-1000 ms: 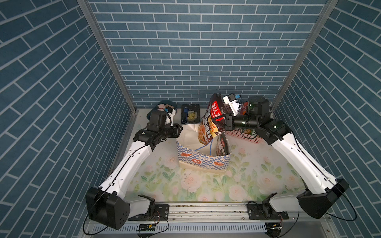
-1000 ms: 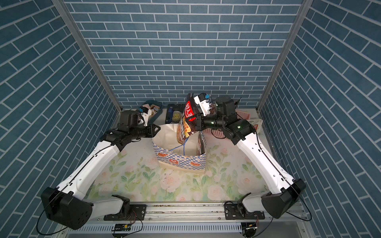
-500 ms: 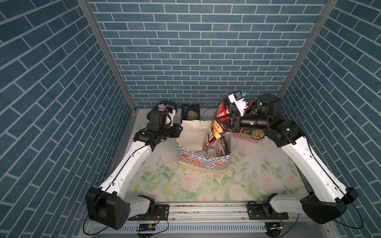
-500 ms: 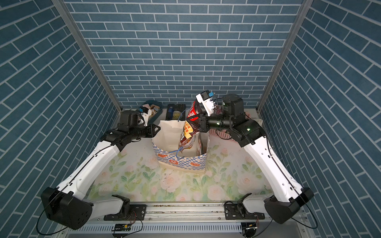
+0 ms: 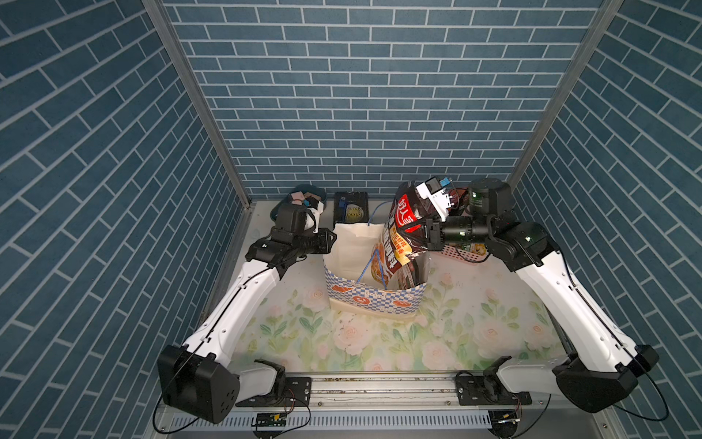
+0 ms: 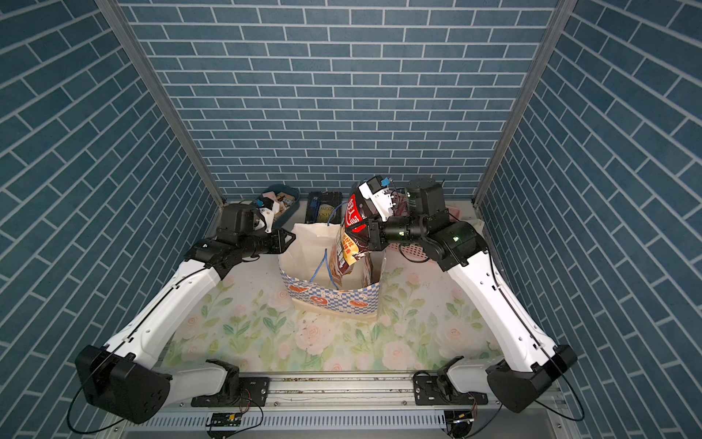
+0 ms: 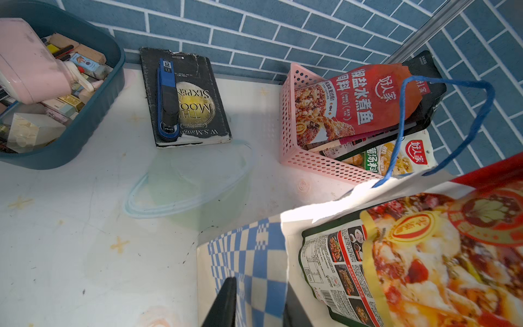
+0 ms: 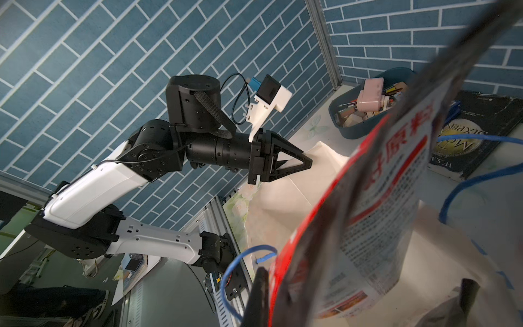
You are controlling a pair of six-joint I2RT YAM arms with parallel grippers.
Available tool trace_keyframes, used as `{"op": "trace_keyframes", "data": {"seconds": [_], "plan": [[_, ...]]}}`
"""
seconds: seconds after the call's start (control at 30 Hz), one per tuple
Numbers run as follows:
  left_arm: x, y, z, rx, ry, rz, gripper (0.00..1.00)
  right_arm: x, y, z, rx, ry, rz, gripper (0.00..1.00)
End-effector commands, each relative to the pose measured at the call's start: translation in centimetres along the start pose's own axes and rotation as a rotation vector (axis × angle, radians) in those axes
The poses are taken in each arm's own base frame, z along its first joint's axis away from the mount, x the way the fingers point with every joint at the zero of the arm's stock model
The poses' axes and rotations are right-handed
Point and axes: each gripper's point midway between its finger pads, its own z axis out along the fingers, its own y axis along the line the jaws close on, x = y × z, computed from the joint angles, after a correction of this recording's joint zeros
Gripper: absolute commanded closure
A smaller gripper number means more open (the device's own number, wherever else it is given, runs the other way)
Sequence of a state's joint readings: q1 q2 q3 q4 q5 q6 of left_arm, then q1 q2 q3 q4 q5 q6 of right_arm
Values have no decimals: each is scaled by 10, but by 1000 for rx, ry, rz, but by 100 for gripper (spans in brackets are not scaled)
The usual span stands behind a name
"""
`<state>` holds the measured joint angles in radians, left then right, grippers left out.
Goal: Place the condiment packets inside the bag
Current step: Place the condiment packet in the paper bag.
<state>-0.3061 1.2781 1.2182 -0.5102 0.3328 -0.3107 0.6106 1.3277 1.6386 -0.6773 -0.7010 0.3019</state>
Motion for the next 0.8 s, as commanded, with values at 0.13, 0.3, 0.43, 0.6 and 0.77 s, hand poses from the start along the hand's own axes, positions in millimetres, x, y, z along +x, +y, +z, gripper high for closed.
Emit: {"op": "trace_keyframes", "data": {"seconds": [0.13, 0.3, 0.43, 0.6, 0.77], "plan": [[1, 2, -1, -15, 2, 1, 72, 17, -27, 10, 95, 59, -40, 100], [1, 2, -1, -17, 4, 1, 72, 29, -41, 8, 173, 91, 17, 100], [1, 2, -2, -17, 0, -1, 72, 43, -51, 10, 238, 110, 76, 100], [-2, -4, -2, 14, -10, -5, 72, 61, -64, 14, 308, 152, 98, 100], [-4, -12, -9, 51, -21, -7, 72, 65, -71, 16, 365, 190, 132, 100]]}}
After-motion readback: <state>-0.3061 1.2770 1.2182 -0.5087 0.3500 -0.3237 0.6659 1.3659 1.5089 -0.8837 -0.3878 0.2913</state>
